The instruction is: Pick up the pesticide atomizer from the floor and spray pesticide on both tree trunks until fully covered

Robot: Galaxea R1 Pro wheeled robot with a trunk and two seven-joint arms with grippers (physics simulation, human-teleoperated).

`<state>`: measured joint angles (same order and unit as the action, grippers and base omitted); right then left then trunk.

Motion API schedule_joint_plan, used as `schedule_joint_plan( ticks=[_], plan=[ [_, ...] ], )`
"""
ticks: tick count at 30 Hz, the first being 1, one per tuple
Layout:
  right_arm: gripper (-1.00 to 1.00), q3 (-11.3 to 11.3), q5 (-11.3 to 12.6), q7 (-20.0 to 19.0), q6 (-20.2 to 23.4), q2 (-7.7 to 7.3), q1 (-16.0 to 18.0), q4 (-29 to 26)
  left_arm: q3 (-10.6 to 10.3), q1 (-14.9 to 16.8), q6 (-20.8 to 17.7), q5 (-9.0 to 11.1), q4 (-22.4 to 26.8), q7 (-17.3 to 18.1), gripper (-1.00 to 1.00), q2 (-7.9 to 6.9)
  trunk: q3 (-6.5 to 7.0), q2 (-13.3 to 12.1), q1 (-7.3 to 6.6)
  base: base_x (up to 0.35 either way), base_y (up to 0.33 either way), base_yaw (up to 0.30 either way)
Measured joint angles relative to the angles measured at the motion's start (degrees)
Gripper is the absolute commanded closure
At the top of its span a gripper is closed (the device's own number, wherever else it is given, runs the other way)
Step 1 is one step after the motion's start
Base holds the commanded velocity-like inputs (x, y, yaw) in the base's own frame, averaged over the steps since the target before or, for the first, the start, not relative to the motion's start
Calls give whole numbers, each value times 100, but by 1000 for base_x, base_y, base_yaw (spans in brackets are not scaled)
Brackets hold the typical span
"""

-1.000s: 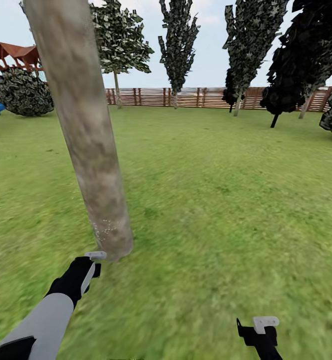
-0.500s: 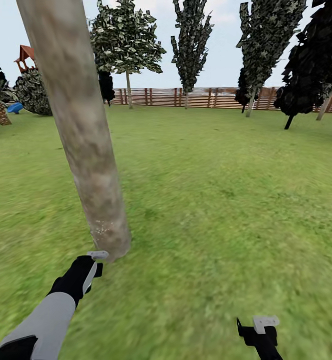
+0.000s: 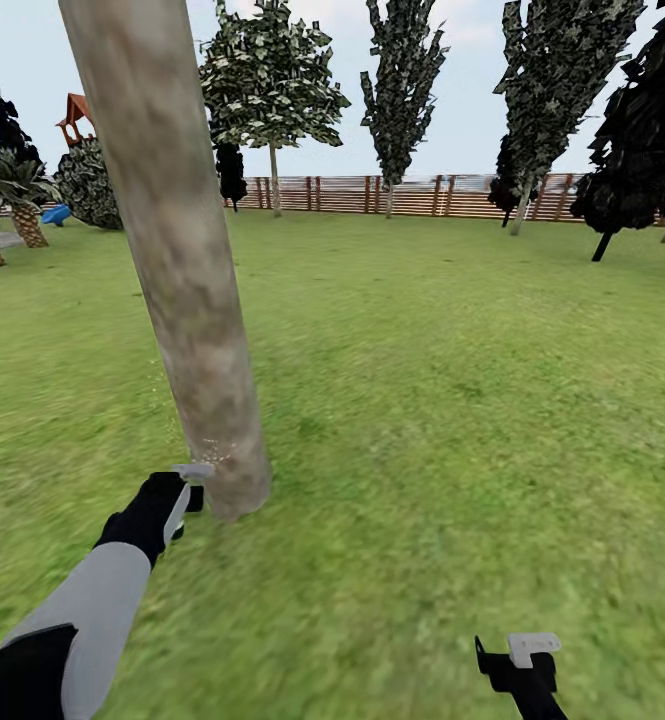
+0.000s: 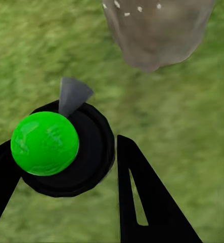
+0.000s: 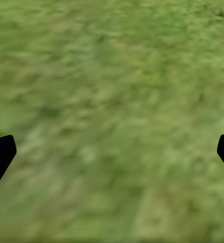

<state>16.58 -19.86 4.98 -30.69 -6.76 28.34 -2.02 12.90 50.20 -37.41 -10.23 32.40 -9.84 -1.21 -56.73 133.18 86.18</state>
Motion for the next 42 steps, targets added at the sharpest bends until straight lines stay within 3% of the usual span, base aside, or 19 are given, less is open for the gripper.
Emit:
schedule_joint_plan(
  ticks=[5, 9, 11, 14, 16, 18, 21, 25, 32, 42],
  plan=[
    [-100, 0, 0, 0, 0, -2, 0, 0, 0, 293, -243, -9, 23, 5, 100, -32, 0, 0, 0, 0, 0, 0],
    [-100, 0, 0, 0, 0, -2, 0, 0, 2, 346, -269, -13, 24, 54, 100, -241, -1, 0, 0, 0, 0, 0],
    [-100, 0, 0, 0, 0, -2, 0, 0, 1, 354, -273, 11, 30, 246, 100, -304, -1, 0, 0, 0, 0, 0],
    [-100, 0, 0, 0, 0, -6, 0, -1, -53, 355, -275, 20, 32, 334, 100, -225, -1, 0, 0, 0, 0, 0],
    [-100, 0, 0, 0, 0, -2, 0, -3, -264, 362, -287, 2, 88, 355, 100, -196, -1, 0, 0, 0, 0, 0],
    [-100, 0, 0, 0, 0, -1, 0, -1, -325, 359, -405, -11, 276, 361, 100, -214, 0, 0, 0, 0, 0, 0],
    [-100, 0, 0, 0, 0, -1, 0, -4, -350, 358, -879, -34, 696, 367, 100, -250, 0, 0, 0, 0, 0, 0],
    [-100, 1, 0, 0, 0, 0, 0, -5, -357, 348, -1062, -52, 955, 372, 100, -300, -1, 0, 0, 0, 0, 96],
    [-100, 1, 0, 0, 0, 0, 0, -8, -368, 253, -1069, -18, 982, 371, 100, -276, -1, 0, 0, 12, -1, 227],
    [-100, -1, 0, 11, -2, -10, 0, -8, -393, 241, -1057, -24, 981, 359, 100, -250, -1, 0, 0, 131, -195, 10]
  ],
)
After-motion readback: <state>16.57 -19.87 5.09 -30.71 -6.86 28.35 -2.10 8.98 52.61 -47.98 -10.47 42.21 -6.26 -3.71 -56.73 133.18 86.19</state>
